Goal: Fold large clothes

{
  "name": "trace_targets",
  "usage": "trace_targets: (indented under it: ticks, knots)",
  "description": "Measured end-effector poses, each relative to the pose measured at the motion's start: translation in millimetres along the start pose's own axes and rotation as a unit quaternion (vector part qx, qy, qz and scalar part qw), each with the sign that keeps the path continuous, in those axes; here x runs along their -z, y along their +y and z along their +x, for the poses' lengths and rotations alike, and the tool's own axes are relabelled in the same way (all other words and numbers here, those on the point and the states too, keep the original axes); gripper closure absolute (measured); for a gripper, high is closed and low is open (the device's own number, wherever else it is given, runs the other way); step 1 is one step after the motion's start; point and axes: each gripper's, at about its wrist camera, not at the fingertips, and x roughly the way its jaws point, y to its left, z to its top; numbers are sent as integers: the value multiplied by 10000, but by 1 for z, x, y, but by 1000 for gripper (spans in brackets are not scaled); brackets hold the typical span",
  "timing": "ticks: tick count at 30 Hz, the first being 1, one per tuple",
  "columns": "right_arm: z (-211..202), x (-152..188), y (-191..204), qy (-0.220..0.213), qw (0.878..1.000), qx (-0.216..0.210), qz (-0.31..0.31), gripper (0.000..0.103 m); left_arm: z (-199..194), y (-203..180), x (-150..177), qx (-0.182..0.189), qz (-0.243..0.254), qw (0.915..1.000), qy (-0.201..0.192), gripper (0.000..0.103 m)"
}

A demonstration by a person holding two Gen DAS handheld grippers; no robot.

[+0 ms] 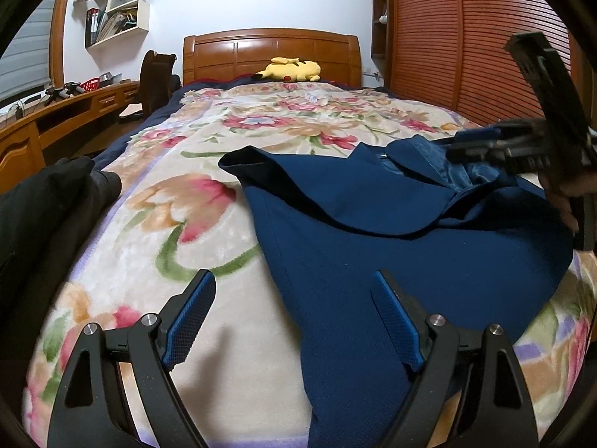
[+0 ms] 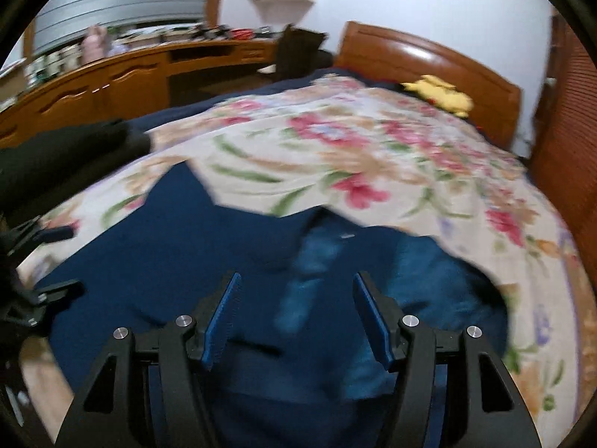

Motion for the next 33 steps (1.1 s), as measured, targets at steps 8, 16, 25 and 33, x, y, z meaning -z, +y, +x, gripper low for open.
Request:
trace_targets:
  ticks: [8,16,25,33]
  knots:
    - [8,2,36,318,9948,-718,-643,39,-1,-1,1,-20,-21,10000,-8,17]
    - [32,-3,46,829,9878,-867,-995,39,-1,-1,0,-23,-18,10000,-5,17]
    - [47,-31,43,574,9919,-354,-1079,100,-1,-1,1,-23,-17,10000,-4,17]
    - [55,-65,-27,5,9909,1334,155,100,0,1,3,-16,-7,10000,58,17]
